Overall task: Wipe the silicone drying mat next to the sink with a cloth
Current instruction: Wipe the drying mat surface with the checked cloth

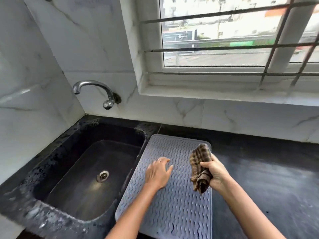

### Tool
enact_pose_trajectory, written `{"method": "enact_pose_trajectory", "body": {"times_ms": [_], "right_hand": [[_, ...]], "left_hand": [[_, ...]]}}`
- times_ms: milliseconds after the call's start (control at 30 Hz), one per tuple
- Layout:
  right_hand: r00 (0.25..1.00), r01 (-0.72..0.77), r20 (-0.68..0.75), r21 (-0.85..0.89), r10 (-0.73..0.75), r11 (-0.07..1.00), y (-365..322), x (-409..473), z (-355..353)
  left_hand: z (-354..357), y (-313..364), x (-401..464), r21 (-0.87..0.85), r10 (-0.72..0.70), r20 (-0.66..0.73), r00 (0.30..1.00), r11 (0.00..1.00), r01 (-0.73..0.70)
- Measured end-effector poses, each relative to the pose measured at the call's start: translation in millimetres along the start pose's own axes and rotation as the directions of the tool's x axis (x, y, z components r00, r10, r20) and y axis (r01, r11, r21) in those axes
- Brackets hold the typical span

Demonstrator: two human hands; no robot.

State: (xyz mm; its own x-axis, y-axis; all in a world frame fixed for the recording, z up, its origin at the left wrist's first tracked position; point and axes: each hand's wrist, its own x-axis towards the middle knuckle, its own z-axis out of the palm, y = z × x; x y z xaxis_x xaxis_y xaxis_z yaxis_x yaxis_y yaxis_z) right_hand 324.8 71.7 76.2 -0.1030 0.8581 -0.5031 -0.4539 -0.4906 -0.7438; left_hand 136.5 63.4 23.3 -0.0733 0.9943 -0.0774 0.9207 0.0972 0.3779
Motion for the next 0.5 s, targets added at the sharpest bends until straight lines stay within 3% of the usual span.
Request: {"method": "enact_pose_trajectory", "body": {"times_ms": [100, 200, 300, 333, 367, 400, 433, 467, 500], "right_hand": [[0.998, 0.019, -0.065, -0.048, -0.022, 0.999, -19.7, 39.0, 0.6], [0.984, 0.134, -0.089, -0.219, -0.156, 0.967, -36.1, 86.8, 14.9], [0.925, 0.311, 0.000, -0.577, -0.381, 0.755, -39.9, 132.4, 31.9], [0.902, 0.371, 0.109, -0.691, -0.418, 0.621, -34.7, 141.4, 33.8], [0.882, 0.419, 0.253, -0.808, -0.399, 0.415, -29.4, 154.3, 35.9], [0.871, 0.435, 0.379, -0.891, -0.313, 0.131, -21.6, 165.0, 36.8], [0.871, 0.430, 0.455, -0.889, -0.185, -0.159, -12.5, 176.4, 35.8], [0.875, 0.418, 0.477, -0.834, -0.089, -0.360, -3.6, 186.3, 32.6], [0.877, 0.400, 0.477, -0.788, -0.052, -0.468, 2.7, 191.2, 29.6]], "left_hand": [[17.4, 10.6, 37.5, 0.000, 0.016, 0.059, 0.998, 1.000, -0.016], [25.9, 19.5, 77.6, 0.005, 0.039, 0.081, 0.996, 0.999, -0.039], [38.9, 20.4, 109.1, -0.018, 0.041, 0.104, 0.994, 0.999, -0.039], [44.7, 18.3, 111.2, -0.009, 0.040, 0.106, 0.994, 0.999, -0.040], [51.8, 15.1, 116.2, 0.011, 0.045, 0.085, 0.995, 0.999, -0.046], [60.0, 11.8, 117.2, 0.027, 0.055, 0.051, 0.997, 0.998, -0.056], [67.7, 8.4, 117.7, 0.025, 0.062, 0.003, 0.998, 0.998, -0.062], [73.4, 5.9, 117.5, 0.005, 0.064, -0.044, 0.997, 0.998, -0.064], [75.9, 4.4, 117.4, -0.011, 0.070, -0.075, 0.995, 0.997, -0.071]]}}
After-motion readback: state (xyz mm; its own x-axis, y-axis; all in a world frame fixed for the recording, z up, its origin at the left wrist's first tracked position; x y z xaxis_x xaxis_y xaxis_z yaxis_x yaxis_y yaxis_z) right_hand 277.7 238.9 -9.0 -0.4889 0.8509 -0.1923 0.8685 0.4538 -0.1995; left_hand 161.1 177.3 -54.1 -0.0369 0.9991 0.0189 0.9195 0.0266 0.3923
